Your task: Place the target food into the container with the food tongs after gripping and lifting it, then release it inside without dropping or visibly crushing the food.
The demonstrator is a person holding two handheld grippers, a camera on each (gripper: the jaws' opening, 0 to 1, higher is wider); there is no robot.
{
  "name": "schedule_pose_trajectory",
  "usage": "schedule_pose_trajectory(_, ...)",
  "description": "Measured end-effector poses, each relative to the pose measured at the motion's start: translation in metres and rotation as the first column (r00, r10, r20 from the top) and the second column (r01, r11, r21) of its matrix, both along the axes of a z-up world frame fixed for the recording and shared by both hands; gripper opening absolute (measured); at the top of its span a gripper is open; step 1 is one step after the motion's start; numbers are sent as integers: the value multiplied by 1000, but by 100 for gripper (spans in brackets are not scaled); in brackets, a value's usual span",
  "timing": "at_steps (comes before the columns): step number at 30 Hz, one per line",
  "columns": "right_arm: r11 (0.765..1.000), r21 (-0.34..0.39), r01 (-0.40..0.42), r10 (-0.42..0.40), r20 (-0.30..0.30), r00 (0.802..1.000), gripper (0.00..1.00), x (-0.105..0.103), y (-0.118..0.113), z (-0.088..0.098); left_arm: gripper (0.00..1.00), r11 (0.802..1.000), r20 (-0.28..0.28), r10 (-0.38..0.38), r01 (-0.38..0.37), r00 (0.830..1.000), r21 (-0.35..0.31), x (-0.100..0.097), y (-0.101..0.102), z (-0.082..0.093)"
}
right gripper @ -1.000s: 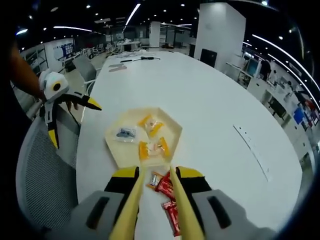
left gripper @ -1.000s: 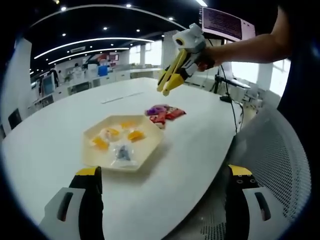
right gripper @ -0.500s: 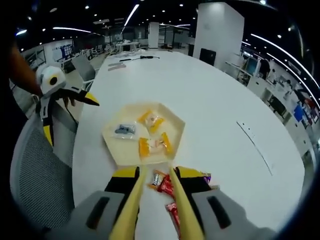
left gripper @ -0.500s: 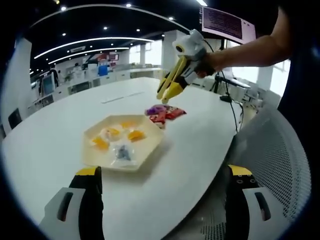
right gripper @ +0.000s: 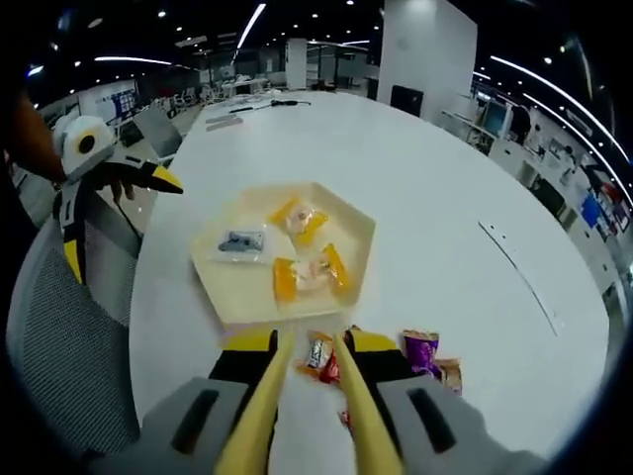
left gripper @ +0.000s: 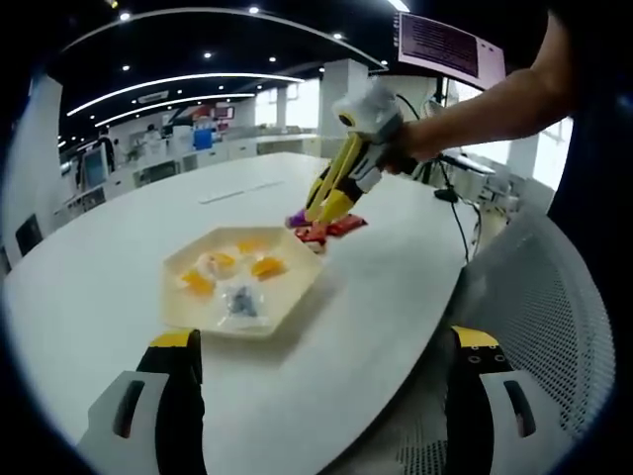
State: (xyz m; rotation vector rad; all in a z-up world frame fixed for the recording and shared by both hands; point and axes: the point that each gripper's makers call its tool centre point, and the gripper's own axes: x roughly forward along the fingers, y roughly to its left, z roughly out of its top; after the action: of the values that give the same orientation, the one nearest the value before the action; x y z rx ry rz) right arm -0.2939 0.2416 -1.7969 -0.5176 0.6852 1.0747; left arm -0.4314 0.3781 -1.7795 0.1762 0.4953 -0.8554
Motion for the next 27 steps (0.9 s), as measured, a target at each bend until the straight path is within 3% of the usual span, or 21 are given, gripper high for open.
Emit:
schedule_pose_trajectory(9, 999, -9, 52, -53, -75, 996, 25, 0, -1, -18, 99, 1000, -2, -6, 6, 1000, 3, -1, -1, 0)
schedule_pose_trajectory(20, 996, -65, 64, -67, -52, 996, 26, -3, -4, -28, 99, 1000, -14, -17, 17, 1000, 17, -2, -1, -5)
schedule_pose_trajectory(27, 987, -57, 153, -157, -82, 984, 27, 4, -2, -31, 99, 1000, -11, -16, 16, 1000, 19, -2, -1, -4)
